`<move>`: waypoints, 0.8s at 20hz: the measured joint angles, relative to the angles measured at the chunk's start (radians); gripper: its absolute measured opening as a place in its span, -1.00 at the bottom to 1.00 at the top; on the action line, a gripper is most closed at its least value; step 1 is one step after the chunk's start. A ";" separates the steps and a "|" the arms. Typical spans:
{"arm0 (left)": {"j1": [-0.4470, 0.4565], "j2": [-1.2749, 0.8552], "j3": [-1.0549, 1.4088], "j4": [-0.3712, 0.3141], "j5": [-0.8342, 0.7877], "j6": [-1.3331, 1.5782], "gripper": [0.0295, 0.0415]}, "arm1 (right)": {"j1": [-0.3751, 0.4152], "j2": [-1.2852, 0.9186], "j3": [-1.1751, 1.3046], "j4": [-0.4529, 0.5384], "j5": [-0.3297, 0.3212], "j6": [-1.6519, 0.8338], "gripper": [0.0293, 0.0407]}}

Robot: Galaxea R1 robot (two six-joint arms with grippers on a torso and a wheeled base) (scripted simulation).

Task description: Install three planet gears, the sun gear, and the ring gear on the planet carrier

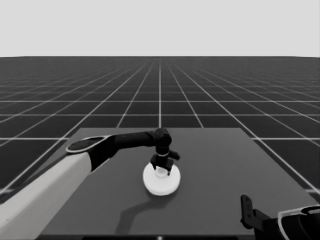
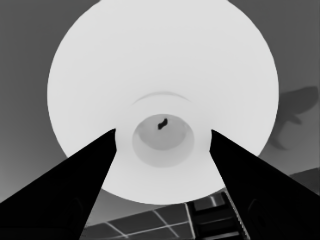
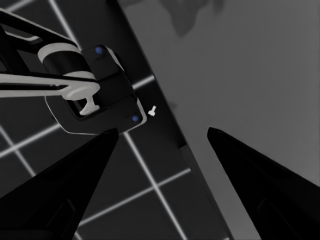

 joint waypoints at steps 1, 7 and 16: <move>0.000 0.000 0.000 0.000 0.000 0.009 -0.12 | 0.000 0.000 0.000 0.000 0.000 0.000 0.61; 0.000 0.000 0.000 0.000 0.000 0.061 -0.12 | 0.000 0.000 0.000 0.000 0.000 0.000 0.61; 0.000 0.000 0.000 0.000 0.000 0.091 0.49 | 0.000 0.000 0.000 0.000 0.000 0.000 0.61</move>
